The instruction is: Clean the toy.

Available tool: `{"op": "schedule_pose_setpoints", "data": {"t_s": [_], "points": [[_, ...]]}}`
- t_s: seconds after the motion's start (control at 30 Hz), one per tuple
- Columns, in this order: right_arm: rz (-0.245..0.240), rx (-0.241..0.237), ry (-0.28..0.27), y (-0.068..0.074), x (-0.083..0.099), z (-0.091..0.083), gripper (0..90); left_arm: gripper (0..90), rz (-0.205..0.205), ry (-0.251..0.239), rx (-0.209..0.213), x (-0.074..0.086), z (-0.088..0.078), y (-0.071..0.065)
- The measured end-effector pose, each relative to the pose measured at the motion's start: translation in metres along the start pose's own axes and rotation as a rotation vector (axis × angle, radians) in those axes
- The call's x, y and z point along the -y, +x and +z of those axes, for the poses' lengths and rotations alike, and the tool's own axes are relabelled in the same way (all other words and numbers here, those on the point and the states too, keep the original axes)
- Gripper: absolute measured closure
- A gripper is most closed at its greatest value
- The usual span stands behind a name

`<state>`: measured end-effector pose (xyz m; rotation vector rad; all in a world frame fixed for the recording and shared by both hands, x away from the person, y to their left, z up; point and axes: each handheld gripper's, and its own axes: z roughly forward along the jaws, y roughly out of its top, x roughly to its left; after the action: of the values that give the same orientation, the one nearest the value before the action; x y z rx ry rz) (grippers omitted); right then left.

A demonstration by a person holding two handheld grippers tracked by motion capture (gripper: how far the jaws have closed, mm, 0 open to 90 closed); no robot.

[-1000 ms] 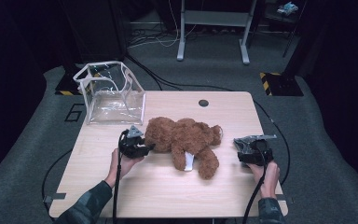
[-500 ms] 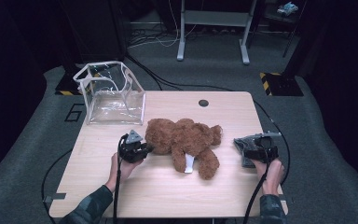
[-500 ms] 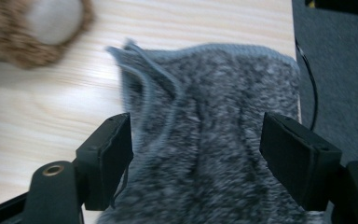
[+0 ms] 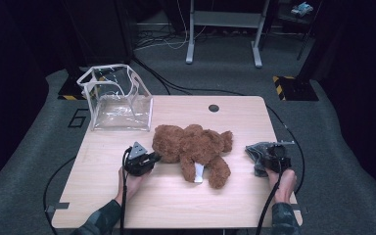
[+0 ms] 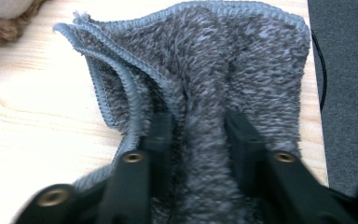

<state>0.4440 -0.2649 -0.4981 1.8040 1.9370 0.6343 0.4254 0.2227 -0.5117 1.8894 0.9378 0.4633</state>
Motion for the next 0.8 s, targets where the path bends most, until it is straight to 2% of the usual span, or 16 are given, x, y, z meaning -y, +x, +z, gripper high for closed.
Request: {"op": "schedule_pose_setpoints", "data": {"t_s": [0.13,0.2,0.33,0.47,0.63,0.8], "points": [[-0.013,0.004,-0.012,0.001,0.000,-0.001,76.8,79.4,-0.008,0.000,-0.001,0.003,0.001,0.001],[0.002,-0.006,-0.017,0.002,-0.001,-0.004,77.3,80.0,-0.009,-0.001,-0.003,0.004,0.002,0.001],[0.003,-0.035,-0.037,0.005,-0.005,-0.014,77.3,81.2,-0.020,0.006,-0.001,0.007,0.005,0.003],[-0.049,-0.064,-0.068,0.014,-0.014,-0.027,77.4,84.4,-0.022,0.018,-0.004,0.010,0.007,0.003],[-0.071,-0.107,-0.093,0.029,-0.025,-0.044,77.4,85.4,-0.020,0.022,-0.002,0.010,0.007,0.004],[-0.104,-0.157,-0.148,0.043,-0.037,-0.064,77.7,85.5,-0.022,0.017,-0.002,0.010,0.007,0.004]]}}
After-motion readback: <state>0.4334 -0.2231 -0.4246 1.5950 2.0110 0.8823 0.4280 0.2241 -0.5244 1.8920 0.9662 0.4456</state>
